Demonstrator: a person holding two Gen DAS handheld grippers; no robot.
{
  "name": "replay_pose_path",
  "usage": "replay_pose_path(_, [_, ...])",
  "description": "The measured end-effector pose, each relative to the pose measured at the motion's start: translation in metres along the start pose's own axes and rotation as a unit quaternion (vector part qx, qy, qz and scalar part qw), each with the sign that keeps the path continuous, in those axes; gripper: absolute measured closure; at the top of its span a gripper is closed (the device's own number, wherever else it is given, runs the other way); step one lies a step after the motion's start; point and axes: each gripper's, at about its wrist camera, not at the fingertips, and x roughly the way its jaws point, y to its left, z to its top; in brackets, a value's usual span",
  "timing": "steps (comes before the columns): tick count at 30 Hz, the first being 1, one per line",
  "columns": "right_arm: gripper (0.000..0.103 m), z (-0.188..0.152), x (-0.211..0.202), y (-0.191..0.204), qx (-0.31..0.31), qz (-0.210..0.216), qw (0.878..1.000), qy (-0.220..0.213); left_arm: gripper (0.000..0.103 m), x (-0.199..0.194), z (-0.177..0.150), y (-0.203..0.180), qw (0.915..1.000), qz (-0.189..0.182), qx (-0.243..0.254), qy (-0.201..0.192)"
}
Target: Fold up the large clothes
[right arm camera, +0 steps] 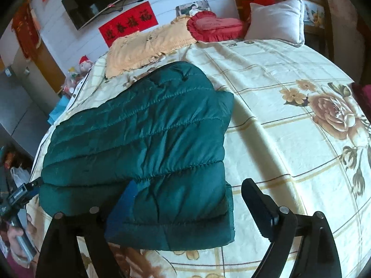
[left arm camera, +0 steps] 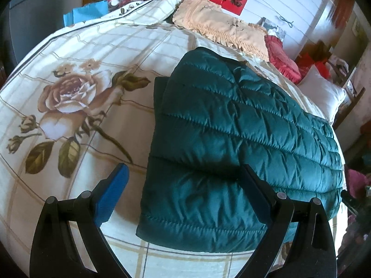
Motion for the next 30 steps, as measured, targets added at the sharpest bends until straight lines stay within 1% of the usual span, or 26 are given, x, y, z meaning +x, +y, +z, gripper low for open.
replay_pose_path(5, [0.012,0.006,0.009,-0.011,0.012,0.009,1.0,0.007,0.008,0.006,0.0,0.004,0.9996,-0.028,-0.006,0.009])
replay_pose_path(9, [0.006,0.014,0.023,-0.017,0.019,0.021,0.999,0.017,0.007,0.018,0.001,0.009,0.9977,-0.061,-0.018,0.023])
replay_pose_path(13, [0.003,0.021,0.037,-0.017,0.017,0.041,0.999,0.024,0.007,0.03,0.003,0.014,0.9939,-0.097,-0.035,0.04])
replay_pose_path(16, [0.001,0.027,0.046,-0.016,0.016,0.057,0.998,0.024,0.001,0.039,0.005,0.017,0.9908,-0.117,-0.045,0.052])
replay_pose_path(20, [0.001,0.035,0.062,-0.017,0.028,0.09,0.995,0.035,0.0,0.049,0.008,0.02,0.9852,-0.144,-0.062,0.069])
replay_pose_path(25, [0.0,0.042,0.08,-0.015,0.044,0.131,0.989,0.054,0.0,0.052,0.013,0.016,0.9858,-0.146,-0.053,0.064])
replay_pose_path(30, [0.0,0.043,0.088,-0.009,0.045,0.129,0.989,0.062,0.0,0.054,0.015,0.013,0.9857,-0.141,-0.064,0.067])
